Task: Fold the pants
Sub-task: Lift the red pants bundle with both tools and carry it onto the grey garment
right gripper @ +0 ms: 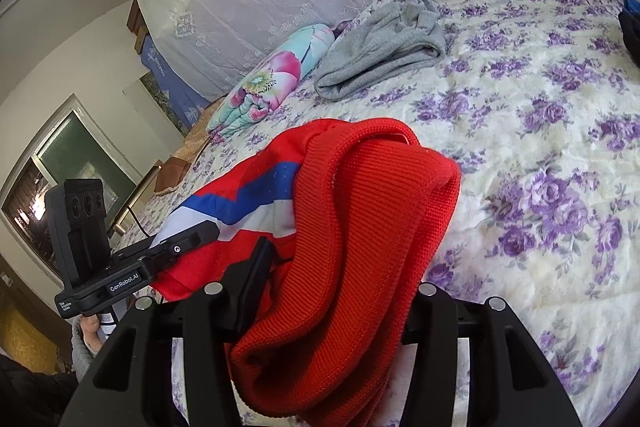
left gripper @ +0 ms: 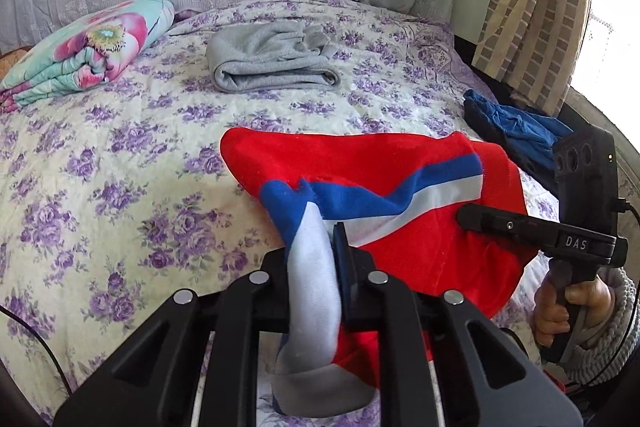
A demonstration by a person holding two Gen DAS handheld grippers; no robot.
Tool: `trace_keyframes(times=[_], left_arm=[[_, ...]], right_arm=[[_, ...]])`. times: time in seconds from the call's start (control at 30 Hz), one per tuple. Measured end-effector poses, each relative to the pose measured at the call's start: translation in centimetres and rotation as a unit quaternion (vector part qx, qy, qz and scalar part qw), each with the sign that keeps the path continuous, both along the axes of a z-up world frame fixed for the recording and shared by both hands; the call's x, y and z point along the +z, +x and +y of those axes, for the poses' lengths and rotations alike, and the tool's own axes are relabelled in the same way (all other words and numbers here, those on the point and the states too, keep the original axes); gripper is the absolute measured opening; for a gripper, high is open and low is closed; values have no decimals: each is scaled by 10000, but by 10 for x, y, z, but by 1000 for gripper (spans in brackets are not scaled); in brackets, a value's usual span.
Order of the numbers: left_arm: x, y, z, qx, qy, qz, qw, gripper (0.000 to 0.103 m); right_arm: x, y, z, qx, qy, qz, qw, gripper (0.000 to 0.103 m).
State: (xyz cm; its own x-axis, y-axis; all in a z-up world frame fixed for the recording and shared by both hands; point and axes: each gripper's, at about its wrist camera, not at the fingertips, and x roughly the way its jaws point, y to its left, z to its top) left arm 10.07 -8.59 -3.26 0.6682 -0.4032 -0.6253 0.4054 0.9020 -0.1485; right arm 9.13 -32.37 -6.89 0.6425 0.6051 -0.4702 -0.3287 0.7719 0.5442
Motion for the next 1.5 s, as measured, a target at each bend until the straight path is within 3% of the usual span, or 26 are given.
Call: trace_keyframes(times=[0.4, 0.93, 1.13, 1.37, 1.5], left_arm=[[53, 23, -9, 224, 203, -781, 9965, 12], [123, 143, -28, 650, 442, -1591, 9841, 12], [127, 199, -33, 811, 432, -1633, 9823, 12], [116, 267, -40, 950, 393, -1578, 9821, 12], [107, 317, -39, 982, 261, -1330, 9859, 12]], right_arm=[[62, 27, 10, 18, -258, -772, 9967, 49], [134, 157, 10, -439, -383, -1503, 9869, 49], [138, 216, 6, -668, -172, -1607, 9846, 49], [121, 288, -7, -896, 289, -1462, 9848, 49], [109, 328, -9, -1005, 241, -1393, 9848, 49]])
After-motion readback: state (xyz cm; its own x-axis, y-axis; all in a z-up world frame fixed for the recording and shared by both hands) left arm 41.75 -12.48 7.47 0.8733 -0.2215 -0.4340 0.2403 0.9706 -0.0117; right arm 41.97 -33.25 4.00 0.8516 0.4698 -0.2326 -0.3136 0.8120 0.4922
